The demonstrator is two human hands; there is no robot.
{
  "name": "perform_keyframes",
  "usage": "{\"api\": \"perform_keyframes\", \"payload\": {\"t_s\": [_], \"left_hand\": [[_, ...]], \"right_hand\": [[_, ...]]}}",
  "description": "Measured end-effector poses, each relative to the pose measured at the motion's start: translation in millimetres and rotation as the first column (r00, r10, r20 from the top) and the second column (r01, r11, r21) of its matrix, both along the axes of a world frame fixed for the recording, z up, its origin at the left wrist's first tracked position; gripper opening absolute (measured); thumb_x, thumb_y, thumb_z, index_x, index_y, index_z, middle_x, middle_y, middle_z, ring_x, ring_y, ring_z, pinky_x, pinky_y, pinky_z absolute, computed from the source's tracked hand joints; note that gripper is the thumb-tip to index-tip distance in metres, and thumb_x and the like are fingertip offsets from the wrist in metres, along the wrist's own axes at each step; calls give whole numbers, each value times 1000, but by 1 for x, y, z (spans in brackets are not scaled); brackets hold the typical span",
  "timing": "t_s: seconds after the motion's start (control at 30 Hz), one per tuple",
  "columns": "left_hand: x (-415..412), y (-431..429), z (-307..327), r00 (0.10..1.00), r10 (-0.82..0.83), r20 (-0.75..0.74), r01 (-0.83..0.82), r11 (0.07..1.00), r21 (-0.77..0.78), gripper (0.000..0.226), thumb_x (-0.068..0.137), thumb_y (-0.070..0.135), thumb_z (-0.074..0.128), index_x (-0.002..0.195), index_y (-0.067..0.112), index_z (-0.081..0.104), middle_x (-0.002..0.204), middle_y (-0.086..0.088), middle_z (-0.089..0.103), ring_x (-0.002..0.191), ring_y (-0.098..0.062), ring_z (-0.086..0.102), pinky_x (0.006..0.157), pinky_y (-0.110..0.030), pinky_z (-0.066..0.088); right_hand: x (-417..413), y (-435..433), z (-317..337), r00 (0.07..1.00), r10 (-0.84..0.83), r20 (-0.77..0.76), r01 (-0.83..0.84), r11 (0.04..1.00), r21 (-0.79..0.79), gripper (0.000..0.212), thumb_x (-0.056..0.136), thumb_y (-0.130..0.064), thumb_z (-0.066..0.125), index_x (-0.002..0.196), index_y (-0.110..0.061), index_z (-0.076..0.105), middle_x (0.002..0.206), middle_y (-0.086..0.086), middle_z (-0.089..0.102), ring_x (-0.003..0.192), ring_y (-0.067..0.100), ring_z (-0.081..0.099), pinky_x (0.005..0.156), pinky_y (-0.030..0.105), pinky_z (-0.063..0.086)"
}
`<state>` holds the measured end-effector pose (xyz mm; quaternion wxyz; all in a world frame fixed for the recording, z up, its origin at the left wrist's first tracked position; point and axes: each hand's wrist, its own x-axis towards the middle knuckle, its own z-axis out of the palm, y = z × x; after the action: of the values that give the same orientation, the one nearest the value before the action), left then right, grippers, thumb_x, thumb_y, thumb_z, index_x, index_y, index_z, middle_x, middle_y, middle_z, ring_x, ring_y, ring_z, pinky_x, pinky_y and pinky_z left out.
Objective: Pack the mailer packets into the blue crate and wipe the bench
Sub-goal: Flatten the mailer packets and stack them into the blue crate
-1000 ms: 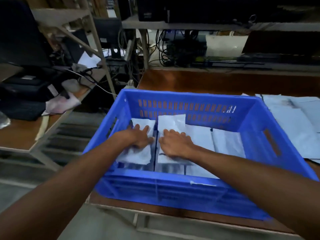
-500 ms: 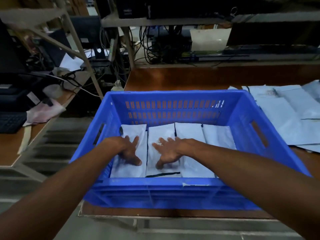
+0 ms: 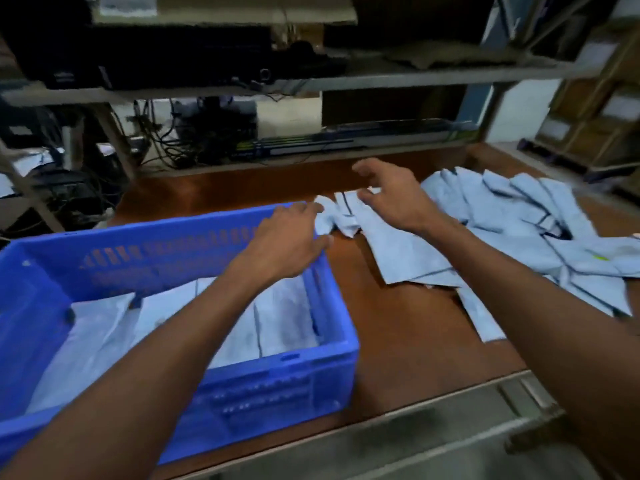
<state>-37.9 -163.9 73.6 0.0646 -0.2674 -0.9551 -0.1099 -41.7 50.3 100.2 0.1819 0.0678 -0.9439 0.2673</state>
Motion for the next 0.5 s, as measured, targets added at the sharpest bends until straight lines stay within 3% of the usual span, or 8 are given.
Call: {"api": "perform_keyframes", "payload": {"t_s": [0.1,0.2,0.33,0.5], "left_hand": [[11,95,-6,994,-14,105,21,998,-64,65,89,53,52,146,24,38,147,-9,44,131,-38,41,101,-54,40],[11,165,-32,973,45,227,16,966,-259,69,93,58,45,150,22,30,156,-11,32,140,-37,30,109,-53,30],[-13,212,-84,940,119,321,-9,946,-324,74,96,60,39,155,20,17,161,-12,20,145,-37,22,114,-50,25],[-45,244,-136,946,186,265,-145,975,-169,76,97,65,29,157,32,-6,166,4,-7,152,-32,2,120,-56,10]], "right_hand": [[31,100,-38,974,-201,103,204,979,-25,41,89,-20,62,129,-19,57,129,6,63,113,28,60,96,39,48],[60,170,-97,903,-316,291,320,947,36,45,89,-22,61,133,-16,54,130,12,62,119,33,56,97,40,45],[72,198,-151,904,-195,381,181,981,72,51,90,-15,61,139,-10,51,141,16,52,128,33,50,105,37,39],[29,197,-173,932,-114,343,31,971,238,62,96,-26,51,151,-11,30,160,18,20,146,35,22,117,45,28]]}}
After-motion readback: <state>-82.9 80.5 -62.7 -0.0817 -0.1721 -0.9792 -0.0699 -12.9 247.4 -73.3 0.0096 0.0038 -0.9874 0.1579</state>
